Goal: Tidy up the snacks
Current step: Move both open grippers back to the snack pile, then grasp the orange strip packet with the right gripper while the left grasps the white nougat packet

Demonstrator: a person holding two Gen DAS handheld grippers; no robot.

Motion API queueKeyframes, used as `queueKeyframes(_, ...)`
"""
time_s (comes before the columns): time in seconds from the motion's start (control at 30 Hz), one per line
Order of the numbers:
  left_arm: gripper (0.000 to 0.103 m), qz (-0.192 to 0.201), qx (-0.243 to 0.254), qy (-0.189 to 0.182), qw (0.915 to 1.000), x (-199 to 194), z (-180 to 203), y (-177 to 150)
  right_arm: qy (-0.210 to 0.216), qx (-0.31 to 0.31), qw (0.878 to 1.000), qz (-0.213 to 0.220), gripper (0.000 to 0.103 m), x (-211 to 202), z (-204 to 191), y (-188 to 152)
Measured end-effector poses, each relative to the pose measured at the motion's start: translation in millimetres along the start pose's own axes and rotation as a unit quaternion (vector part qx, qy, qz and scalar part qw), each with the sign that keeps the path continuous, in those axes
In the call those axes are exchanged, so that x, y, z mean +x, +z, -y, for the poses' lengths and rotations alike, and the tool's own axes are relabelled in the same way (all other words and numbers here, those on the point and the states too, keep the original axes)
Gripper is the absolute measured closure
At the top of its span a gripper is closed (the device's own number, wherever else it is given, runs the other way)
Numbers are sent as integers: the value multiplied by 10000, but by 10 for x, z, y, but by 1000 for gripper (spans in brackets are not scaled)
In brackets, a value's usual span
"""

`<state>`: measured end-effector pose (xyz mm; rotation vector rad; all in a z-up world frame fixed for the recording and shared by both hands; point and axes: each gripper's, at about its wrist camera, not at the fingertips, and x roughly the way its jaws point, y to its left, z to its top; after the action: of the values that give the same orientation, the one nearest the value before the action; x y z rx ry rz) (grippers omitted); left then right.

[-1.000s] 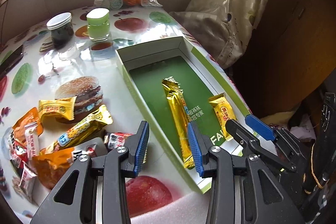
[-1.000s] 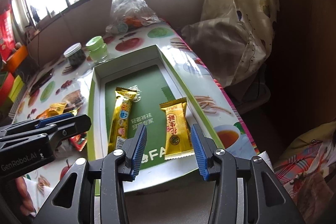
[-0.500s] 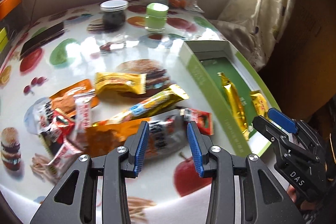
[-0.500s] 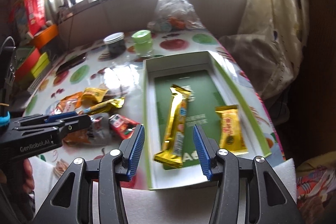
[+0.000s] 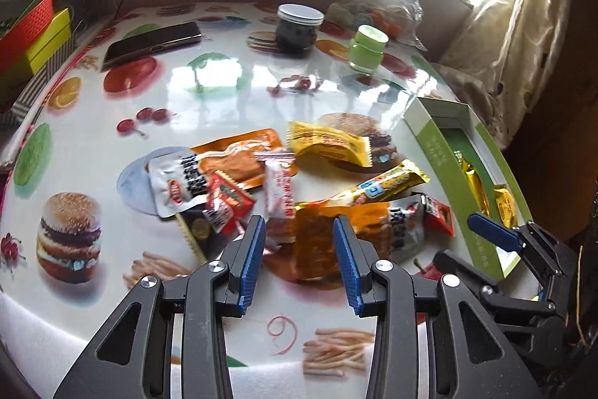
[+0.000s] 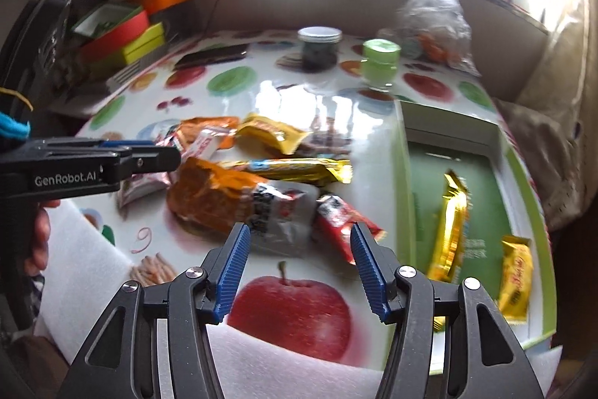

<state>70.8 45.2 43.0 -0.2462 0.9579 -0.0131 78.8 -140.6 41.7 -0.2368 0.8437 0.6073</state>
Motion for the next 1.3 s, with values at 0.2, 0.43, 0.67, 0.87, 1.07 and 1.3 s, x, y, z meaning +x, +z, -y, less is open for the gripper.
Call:
queueKeyframes(0.2, 64, -29, -146, 114, 9998, -8, -184, -47, 150, -866, 9960, -152, 46, 171, -275, 28)
queueKeyframes(0.43, 64, -93, -359, 280, 9989, 1, -421, -95, 38, -1812, 9831, -264, 46, 336, -418, 92)
queueKeyframes(0.67, 64, -145, -454, 321, 9983, 20, -555, -124, 182, -2492, 9671, -481, 42, 484, -463, 134)
queueKeyframes(0.87, 64, -176, -483, 332, 9981, 35, -593, -132, 336, -2858, 9555, -656, 39, 547, -503, 155)
queueKeyframes(1.07, 64, -201, -486, 327, 9981, 56, -614, -121, 390, -2630, 9615, -694, 39, 605, -479, 217)
queueKeyframes(1.3, 64, -216, -509, 287, 9981, 52, -643, -131, 641, -1994, 9742, -838, 47, 644, -397, 255)
